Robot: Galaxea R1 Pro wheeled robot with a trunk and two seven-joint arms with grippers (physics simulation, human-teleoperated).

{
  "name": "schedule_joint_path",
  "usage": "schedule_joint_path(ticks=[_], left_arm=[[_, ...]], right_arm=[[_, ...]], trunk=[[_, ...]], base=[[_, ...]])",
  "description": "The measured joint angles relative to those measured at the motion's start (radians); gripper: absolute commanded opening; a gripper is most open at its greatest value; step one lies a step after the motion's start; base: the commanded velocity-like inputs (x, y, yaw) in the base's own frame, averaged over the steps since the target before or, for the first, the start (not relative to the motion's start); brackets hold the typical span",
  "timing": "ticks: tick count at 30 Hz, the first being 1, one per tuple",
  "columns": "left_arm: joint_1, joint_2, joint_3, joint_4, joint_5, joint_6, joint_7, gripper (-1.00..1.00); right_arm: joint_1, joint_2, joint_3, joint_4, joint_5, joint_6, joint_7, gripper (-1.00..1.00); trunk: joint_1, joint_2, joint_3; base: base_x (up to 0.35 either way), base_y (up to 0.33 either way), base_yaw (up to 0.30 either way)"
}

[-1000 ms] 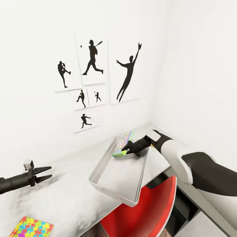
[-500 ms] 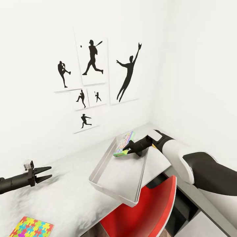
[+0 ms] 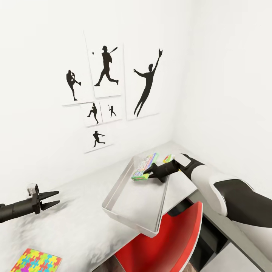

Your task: Put all the toys in the child's room - the three board games (two on the bed and one on the table), the two jigsaw puzzles on the table, and the tennis ball on the table - inside the toy box on the table in the child's room.

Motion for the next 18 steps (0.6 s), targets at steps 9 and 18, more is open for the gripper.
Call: schedule_joint_path(ticks=[9, 18], left_arm=[[0.0, 0.0, 0.001, 0.0, 0.0, 0.0, 0.0, 1.0], [0.0, -0.001, 0.001, 0.0, 0.0, 0.0, 0.0, 1.0]], right_arm=[[0.006, -0.003, 0.007, -0.008, 0.008, 0.0, 0.032, -1.0], [0.006, 0.009, 0.013, -0.009, 0.008, 0.0, 0.03, -1.0]], trunk=[[0.0, 0.0, 0.0], [0.0, 0.0, 0.0]], base=[[0.0, 0.0, 0.0], [0.0, 0.024, 0.0]])
